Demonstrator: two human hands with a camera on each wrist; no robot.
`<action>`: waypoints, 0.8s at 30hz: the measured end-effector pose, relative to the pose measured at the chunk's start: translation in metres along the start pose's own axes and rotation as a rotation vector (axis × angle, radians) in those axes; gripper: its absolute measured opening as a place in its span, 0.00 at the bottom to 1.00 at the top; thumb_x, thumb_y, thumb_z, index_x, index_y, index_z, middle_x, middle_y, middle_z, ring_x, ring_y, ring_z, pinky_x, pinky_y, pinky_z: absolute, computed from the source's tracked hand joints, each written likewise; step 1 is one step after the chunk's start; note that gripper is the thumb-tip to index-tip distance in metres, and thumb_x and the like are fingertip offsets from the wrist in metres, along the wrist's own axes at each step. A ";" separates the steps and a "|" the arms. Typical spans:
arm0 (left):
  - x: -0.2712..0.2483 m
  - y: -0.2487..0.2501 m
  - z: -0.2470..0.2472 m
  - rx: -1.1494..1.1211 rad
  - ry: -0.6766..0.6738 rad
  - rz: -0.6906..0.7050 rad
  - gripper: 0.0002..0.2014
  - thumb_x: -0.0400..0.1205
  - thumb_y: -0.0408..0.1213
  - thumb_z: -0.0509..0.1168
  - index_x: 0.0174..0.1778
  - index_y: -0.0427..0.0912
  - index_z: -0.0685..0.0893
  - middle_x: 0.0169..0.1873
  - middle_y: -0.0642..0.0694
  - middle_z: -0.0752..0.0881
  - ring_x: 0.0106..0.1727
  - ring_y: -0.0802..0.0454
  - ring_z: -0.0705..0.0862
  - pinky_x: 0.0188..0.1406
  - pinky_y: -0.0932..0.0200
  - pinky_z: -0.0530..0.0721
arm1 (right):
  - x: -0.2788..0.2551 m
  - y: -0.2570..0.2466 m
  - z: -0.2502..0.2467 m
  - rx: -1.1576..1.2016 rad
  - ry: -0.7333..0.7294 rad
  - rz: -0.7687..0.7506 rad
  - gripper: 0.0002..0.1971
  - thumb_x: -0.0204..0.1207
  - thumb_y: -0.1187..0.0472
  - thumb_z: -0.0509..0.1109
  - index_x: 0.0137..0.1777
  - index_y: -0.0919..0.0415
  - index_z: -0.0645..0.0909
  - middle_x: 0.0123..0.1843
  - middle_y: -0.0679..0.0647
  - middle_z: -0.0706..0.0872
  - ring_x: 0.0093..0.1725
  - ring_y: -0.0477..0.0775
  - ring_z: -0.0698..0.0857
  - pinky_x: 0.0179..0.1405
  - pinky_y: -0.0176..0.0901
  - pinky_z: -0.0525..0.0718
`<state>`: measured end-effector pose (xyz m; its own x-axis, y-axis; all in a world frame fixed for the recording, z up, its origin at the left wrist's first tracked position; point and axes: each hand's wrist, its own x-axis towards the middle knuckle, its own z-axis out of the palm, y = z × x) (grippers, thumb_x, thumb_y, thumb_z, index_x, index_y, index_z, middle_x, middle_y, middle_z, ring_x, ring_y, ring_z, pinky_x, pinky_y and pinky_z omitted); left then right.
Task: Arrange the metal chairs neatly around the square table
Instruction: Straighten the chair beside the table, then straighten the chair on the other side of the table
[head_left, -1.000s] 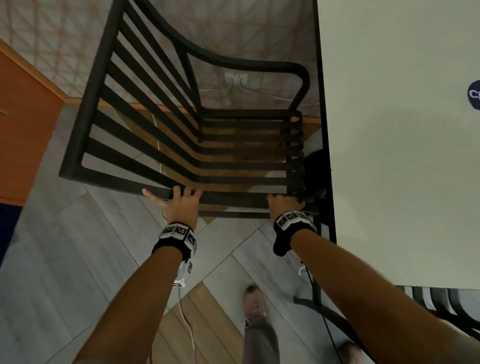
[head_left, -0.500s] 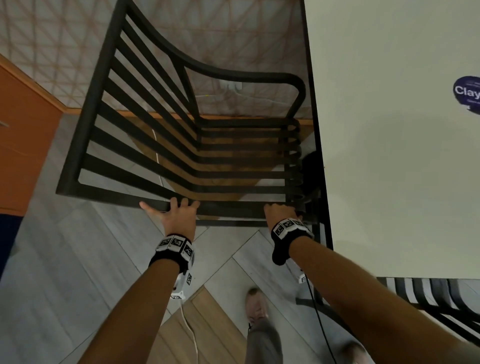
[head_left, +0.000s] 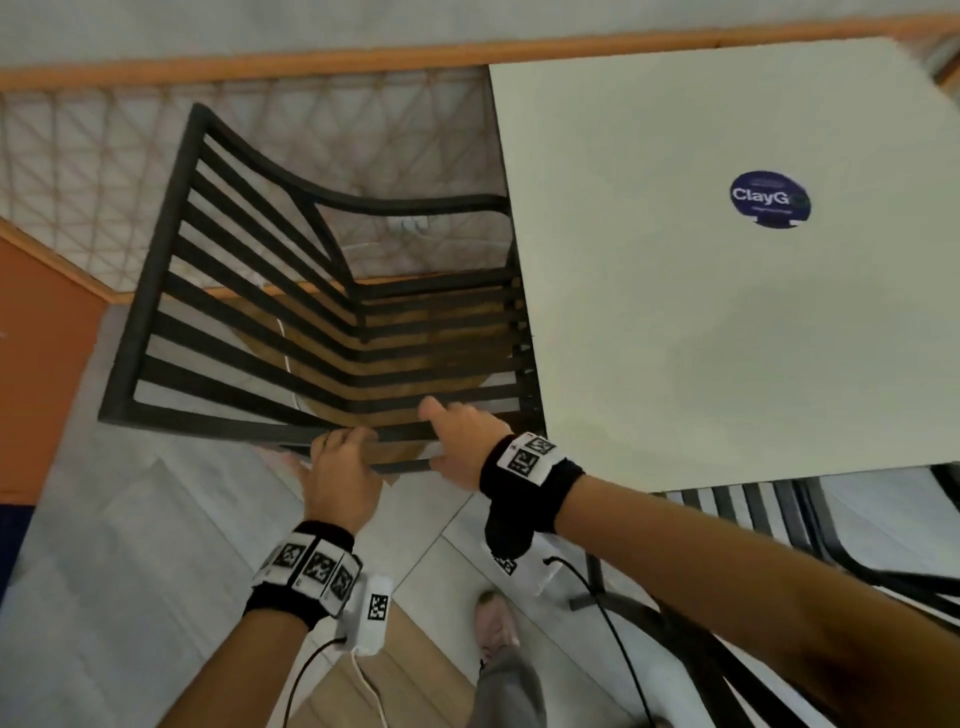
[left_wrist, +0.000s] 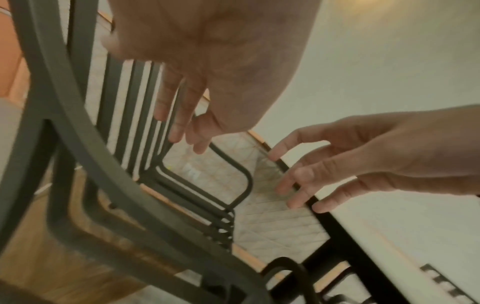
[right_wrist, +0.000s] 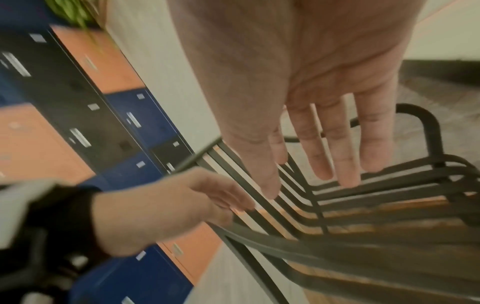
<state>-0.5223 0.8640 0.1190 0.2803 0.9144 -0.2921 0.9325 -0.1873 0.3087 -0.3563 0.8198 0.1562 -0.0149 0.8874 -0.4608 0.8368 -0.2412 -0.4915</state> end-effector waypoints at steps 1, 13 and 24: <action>-0.012 0.014 -0.006 -0.069 -0.020 0.040 0.16 0.77 0.27 0.65 0.60 0.43 0.83 0.63 0.40 0.83 0.72 0.38 0.75 0.79 0.28 0.61 | -0.023 0.004 -0.012 0.013 0.030 -0.023 0.21 0.76 0.62 0.67 0.66 0.56 0.65 0.53 0.62 0.82 0.48 0.66 0.85 0.48 0.61 0.87; -0.171 0.311 -0.007 -0.253 -0.235 0.656 0.14 0.83 0.37 0.61 0.65 0.46 0.81 0.64 0.51 0.82 0.67 0.56 0.78 0.70 0.62 0.70 | -0.322 0.242 -0.107 -0.048 0.292 0.159 0.16 0.77 0.54 0.67 0.63 0.51 0.71 0.56 0.58 0.83 0.53 0.60 0.82 0.53 0.56 0.83; -0.320 0.626 0.112 -0.307 -0.472 0.826 0.15 0.83 0.36 0.61 0.65 0.41 0.77 0.63 0.42 0.83 0.65 0.46 0.80 0.59 0.61 0.74 | -0.586 0.504 -0.180 -0.079 0.560 0.429 0.09 0.75 0.60 0.68 0.55 0.54 0.79 0.50 0.54 0.87 0.46 0.54 0.83 0.49 0.53 0.85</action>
<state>-0.0032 0.4135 0.3040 0.9379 0.2902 -0.1898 0.3240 -0.5380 0.7782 0.1729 0.2486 0.3119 0.5905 0.7944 -0.1421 0.7434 -0.6040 -0.2873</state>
